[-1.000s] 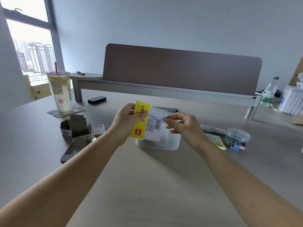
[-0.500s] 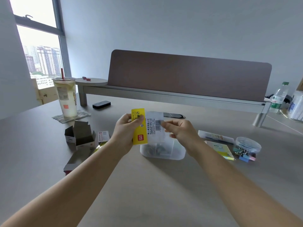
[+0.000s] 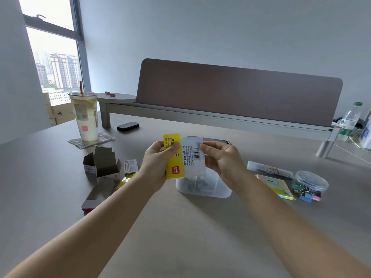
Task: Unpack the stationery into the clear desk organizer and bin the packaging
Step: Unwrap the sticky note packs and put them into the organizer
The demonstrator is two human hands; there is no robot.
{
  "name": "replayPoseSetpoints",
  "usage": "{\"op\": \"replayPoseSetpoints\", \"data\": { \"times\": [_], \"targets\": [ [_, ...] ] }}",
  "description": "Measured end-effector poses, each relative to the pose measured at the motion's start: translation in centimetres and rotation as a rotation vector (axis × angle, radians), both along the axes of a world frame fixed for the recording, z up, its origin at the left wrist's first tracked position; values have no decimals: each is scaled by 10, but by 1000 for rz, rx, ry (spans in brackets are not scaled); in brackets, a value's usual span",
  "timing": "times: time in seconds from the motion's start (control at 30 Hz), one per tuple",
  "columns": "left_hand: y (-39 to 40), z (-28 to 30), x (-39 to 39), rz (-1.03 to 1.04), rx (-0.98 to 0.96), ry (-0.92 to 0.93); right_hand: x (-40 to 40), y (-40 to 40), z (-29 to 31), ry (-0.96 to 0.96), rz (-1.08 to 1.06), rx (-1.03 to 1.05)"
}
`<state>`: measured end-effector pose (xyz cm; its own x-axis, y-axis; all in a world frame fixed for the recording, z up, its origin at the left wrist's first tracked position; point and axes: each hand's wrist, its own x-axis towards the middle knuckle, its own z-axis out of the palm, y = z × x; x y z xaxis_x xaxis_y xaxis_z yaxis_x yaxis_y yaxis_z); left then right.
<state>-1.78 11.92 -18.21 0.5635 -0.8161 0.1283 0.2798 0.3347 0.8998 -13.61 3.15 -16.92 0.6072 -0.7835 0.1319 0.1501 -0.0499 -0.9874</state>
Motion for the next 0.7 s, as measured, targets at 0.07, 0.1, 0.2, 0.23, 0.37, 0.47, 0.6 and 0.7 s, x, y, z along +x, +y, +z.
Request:
{"op": "replayPoseSetpoints", "data": {
  "times": [0.07, 0.1, 0.2, 0.23, 0.37, 0.47, 0.6, 0.7],
  "targets": [
    [1, 0, 1, -1, 2, -8, 0, -1, 3, 45, 28, -12],
    [1, 0, 2, 0, 4, -14, 0, -2, 4, 61, 38, -17],
    [1, 0, 5, 16, 16, -51, 1, -3, 5, 88, 50, -33],
    [0, 0, 6, 29, 20, -63, 2, -3, 5, 103, 40, -47],
    [-5, 0, 11, 83, 18, -79, 5, -7, 10, 145, 8, -98],
    [-9, 2, 17, 101, 13, -102, 9, -11, 15, 125, 17, -70],
    [-15, 5, 23, 108, -8, -105, 14, -17, 17, 67, 28, 23],
    [-19, 6, 32, 123, -6, -87, 16, -25, 18, 1, 0, 82]
  ]
}}
